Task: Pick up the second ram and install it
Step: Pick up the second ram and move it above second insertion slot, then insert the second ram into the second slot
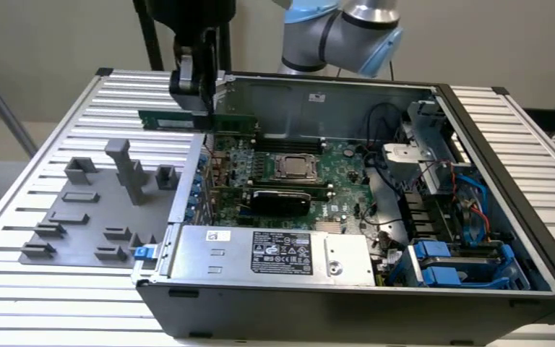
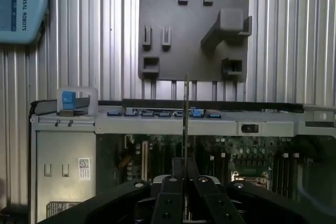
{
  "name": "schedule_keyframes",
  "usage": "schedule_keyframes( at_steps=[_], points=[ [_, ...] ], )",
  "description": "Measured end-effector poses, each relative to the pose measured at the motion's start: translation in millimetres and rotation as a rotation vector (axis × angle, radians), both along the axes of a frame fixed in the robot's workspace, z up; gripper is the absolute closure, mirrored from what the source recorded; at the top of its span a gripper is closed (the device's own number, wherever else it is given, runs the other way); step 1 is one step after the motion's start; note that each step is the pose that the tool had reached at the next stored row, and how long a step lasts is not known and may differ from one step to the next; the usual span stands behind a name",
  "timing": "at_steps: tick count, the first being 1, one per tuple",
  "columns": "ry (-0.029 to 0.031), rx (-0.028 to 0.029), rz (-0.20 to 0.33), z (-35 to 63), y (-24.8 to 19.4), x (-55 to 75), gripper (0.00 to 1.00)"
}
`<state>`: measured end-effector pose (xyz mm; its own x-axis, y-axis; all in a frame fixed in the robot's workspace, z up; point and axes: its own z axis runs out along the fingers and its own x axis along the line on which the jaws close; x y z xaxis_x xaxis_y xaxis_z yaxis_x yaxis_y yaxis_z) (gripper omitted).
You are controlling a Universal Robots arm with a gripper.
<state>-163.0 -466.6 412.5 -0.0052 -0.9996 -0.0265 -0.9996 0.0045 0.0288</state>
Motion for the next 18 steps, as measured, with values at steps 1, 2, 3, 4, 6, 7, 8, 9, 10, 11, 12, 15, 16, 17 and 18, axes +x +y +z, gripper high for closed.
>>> schedule_keyframes(
  at_steps=[1,2,3,4,6,7,8,9,10,11,12,15,16,17,18],
  points=[
    [0.0002,0.0001,0.000,-1.2,0.9,4.5,1.00],
    [0.0003,0.0000,0.000,-2.4,1.8,9.0,1.00],
    [0.0004,0.0001,0.000,-3.6,2.6,13.5,1.00],
    [0.0006,0.0001,0.000,-4.9,3.6,18.0,1.00],
    [0.0006,0.0001,0.000,-8.0,6.1,27.0,1.00],
    [0.0006,0.0003,0.000,-9.8,7.7,31.5,1.00],
    [0.0006,0.0002,0.000,-11.7,9.4,36.1,1.00],
    [0.0006,0.0001,0.000,-13.4,11.4,40.6,1.00],
    [0.0006,0.0001,0.000,-15.3,13.4,45.2,1.00],
    [0.0006,0.0001,0.000,-17.1,15.7,49.9,1.00],
    [0.0006,0.0001,0.000,-18.9,18.1,54.3,1.00],
    [0.0006,0.0002,0.000,-24.4,25.7,66.4,1.00],
    [0.0006,0.0002,0.000,-26.3,28.6,70.3,1.00],
    [0.0006,0.0001,0.000,-28.0,31.1,73.7,1.00],
    [0.0006,0.0001,0.000,-29.9,33.8,77.1,1.00]
  ],
)
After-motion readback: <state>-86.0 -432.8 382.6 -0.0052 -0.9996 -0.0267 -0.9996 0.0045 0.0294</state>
